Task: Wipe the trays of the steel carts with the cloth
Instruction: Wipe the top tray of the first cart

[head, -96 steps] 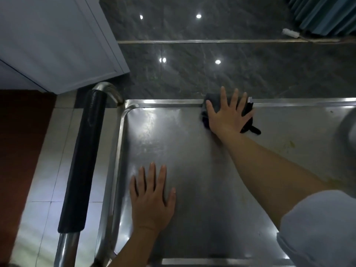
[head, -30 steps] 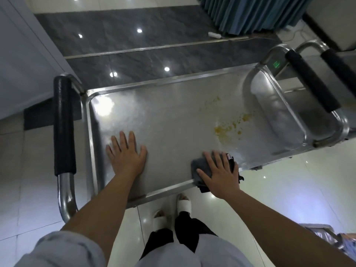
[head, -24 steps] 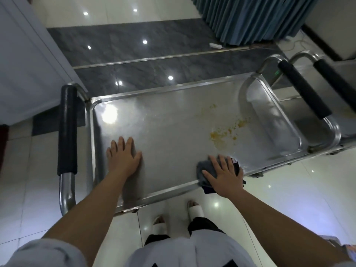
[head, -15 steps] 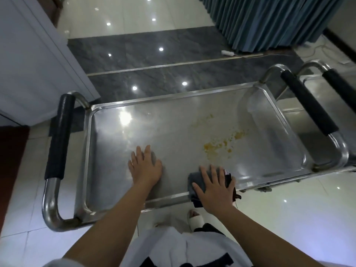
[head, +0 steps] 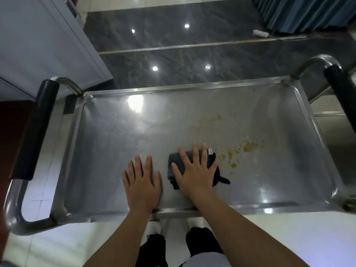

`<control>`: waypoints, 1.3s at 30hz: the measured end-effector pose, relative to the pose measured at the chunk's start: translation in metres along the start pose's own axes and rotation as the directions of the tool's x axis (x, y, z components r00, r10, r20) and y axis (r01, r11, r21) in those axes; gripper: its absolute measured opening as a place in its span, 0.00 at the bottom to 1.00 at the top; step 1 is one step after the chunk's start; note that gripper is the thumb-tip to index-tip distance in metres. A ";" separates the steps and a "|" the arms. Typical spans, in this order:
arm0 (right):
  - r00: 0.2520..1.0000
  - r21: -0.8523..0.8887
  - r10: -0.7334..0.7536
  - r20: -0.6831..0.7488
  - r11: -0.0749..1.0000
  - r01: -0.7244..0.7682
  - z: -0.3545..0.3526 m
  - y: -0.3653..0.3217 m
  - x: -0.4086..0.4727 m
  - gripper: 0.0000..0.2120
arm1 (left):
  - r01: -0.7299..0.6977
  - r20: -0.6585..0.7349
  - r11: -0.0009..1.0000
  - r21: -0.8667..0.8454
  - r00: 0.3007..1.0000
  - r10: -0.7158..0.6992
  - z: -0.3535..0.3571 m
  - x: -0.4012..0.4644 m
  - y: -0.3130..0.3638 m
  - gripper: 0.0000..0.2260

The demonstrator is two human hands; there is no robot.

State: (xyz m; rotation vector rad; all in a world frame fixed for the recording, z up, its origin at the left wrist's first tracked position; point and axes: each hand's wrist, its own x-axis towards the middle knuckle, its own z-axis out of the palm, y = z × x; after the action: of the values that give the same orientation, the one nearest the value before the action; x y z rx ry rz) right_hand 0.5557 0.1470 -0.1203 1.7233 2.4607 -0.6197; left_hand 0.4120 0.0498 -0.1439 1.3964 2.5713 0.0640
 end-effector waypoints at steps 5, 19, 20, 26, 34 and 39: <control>0.998 -0.035 -0.016 -0.061 0.999 0.014 -0.015 -0.014 0.078 0.30 | 0.002 -0.026 0.999 0.047 1.000 -0.001 0.003 0.003 0.001 0.28; 0.987 -0.111 -0.035 -0.158 0.994 0.018 -0.058 -0.026 0.268 0.31 | 0.024 -0.067 0.999 0.025 0.998 -0.023 0.006 0.015 0.001 0.27; 0.988 -0.114 -0.042 -0.146 0.993 0.025 -0.059 -0.025 0.267 0.31 | 0.027 -0.061 1.000 0.014 0.998 -0.026 0.006 0.014 0.000 0.27; 0.990 -0.113 -0.063 -0.124 0.992 0.049 -0.056 -0.001 0.226 0.31 | 0.017 -0.035 1.000 0.000 0.999 -0.017 0.006 0.013 -0.001 0.28; 0.992 -0.124 -0.073 -0.099 0.990 0.061 -0.026 0.037 0.079 0.29 | 0.024 -0.006 1.000 -0.010 1.000 -0.024 0.001 0.011 0.001 0.29; 0.998 -0.099 -0.051 -0.040 0.994 0.047 -0.011 0.058 -0.002 0.29 | 0.044 0.025 0.999 -0.024 0.999 -0.044 -0.006 0.011 0.004 0.30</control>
State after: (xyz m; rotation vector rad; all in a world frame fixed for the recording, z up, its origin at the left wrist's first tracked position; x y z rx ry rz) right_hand 0.6108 0.1663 -0.1256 1.6617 2.5231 -0.4622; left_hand 0.4085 0.0616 -0.1394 1.3232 2.5717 0.0708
